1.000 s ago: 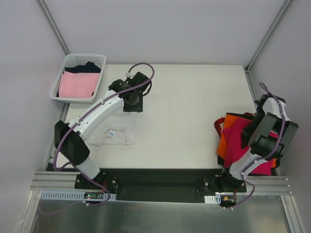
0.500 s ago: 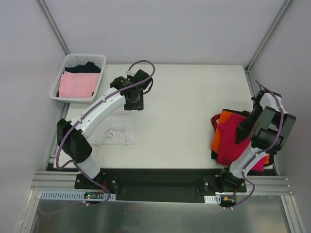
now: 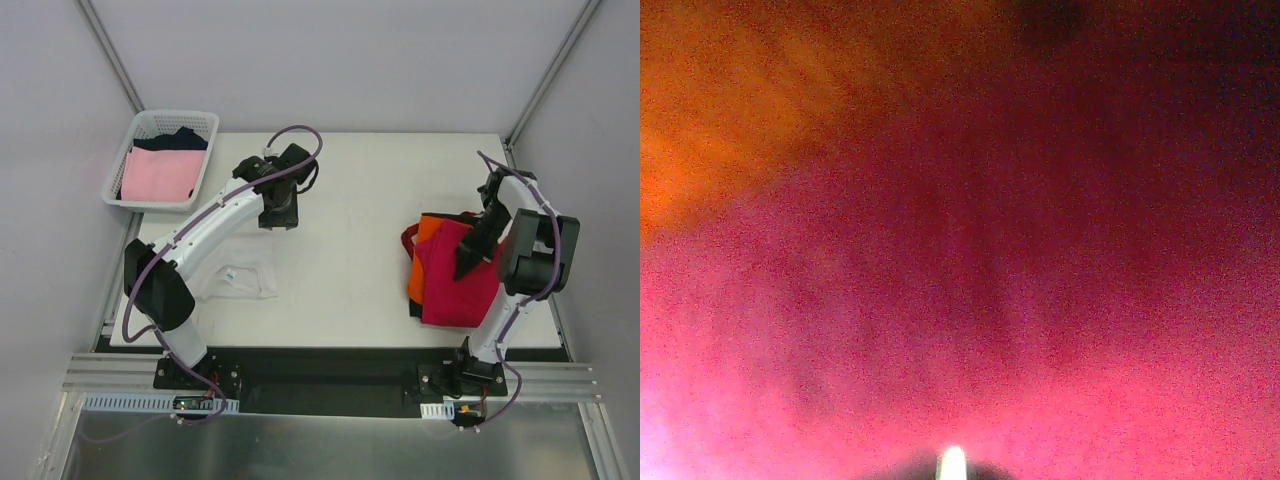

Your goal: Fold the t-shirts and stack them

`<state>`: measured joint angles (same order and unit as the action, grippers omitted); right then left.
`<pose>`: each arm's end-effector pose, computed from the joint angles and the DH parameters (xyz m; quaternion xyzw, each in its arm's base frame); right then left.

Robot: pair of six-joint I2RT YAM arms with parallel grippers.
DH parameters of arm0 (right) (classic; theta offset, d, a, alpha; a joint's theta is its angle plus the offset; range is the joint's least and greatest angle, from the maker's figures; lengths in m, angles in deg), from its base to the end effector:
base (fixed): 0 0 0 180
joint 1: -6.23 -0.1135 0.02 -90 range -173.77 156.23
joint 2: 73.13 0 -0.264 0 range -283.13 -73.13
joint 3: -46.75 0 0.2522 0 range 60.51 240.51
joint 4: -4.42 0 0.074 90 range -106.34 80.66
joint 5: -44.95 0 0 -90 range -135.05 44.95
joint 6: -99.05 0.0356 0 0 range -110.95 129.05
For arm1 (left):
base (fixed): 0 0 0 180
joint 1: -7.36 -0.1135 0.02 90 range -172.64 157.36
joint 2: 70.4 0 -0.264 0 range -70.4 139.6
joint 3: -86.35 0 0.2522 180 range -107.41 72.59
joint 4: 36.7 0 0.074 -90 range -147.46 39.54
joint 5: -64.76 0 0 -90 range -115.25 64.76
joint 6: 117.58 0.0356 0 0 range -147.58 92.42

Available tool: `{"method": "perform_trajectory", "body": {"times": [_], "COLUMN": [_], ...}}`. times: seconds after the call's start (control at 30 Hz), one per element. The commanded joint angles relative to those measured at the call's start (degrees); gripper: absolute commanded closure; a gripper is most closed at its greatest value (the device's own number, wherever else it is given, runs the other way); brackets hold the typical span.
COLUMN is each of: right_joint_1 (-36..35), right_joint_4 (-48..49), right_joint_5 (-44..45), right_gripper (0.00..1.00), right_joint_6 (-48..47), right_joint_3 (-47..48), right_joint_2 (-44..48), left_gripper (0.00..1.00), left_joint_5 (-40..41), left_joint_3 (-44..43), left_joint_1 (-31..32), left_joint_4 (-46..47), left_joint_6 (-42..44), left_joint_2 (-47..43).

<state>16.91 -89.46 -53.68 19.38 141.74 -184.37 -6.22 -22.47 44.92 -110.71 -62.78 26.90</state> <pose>0.3156 -0.0541 0.1865 -0.1919 -0.9630 -0.0746 0.1740 0.2848 -0.2044 0.3302 -0.0195 0.9586 -0.0099 0.2840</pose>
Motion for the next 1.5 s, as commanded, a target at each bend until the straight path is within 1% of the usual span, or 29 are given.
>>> {"method": "perform_trajectory", "body": {"times": [0.0, 0.13, 0.5, 0.63, 0.73, 1.2, 1.47], "right_joint_1": [-5.58, -6.54, -10.15, -10.59, -12.43, -19.46, -22.89], "right_joint_4": [19.65, 18.43, 14.11, 12.53, 11.74, 12.62, 13.58], "right_joint_5": [-7.81, -9.92, -10.98, -11.85, -12.47, -13.35, -13.61], "right_gripper": [0.99, 0.99, 0.99, 0.99, 0.99, 0.99, 0.99], "right_joint_6": [1.18, 1.8, 4.35, 4.96, 5.32, 7.34, 8.92], "right_joint_3": [-0.03, 5.15, 21.14, 25.2, 27.48, 27.75, 27.23], "right_joint_2": [-9.61, -11.71, -19.35, -21.9, -22.96, -23.14, -22.97], "left_gripper": [0.62, 0.62, 0.62, 0.62, 0.62, 0.62, 0.62], "left_joint_5": [-1.1, -1.1, -1.01, -0.83, -0.66, -0.92, -1.01], "left_joint_3": [-1.96, -1.09, 0.14, 0.23, 0.32, 0.76, 2.87], "left_joint_1": [0.58, 0.58, 0.67, 0.67, 0.67, 0.67, 0.67], "left_joint_4": [-2.24, -2.68, -3.47, -3.65, -3.73, -4.18, -4.26], "left_joint_6": [-1.71, -2.06, -2.94, -3.03, -2.94, -2.86, -3.12], "left_joint_2": [0.0, -0.62, -1.23, -1.23, -1.23, -1.06, -2.46]}}
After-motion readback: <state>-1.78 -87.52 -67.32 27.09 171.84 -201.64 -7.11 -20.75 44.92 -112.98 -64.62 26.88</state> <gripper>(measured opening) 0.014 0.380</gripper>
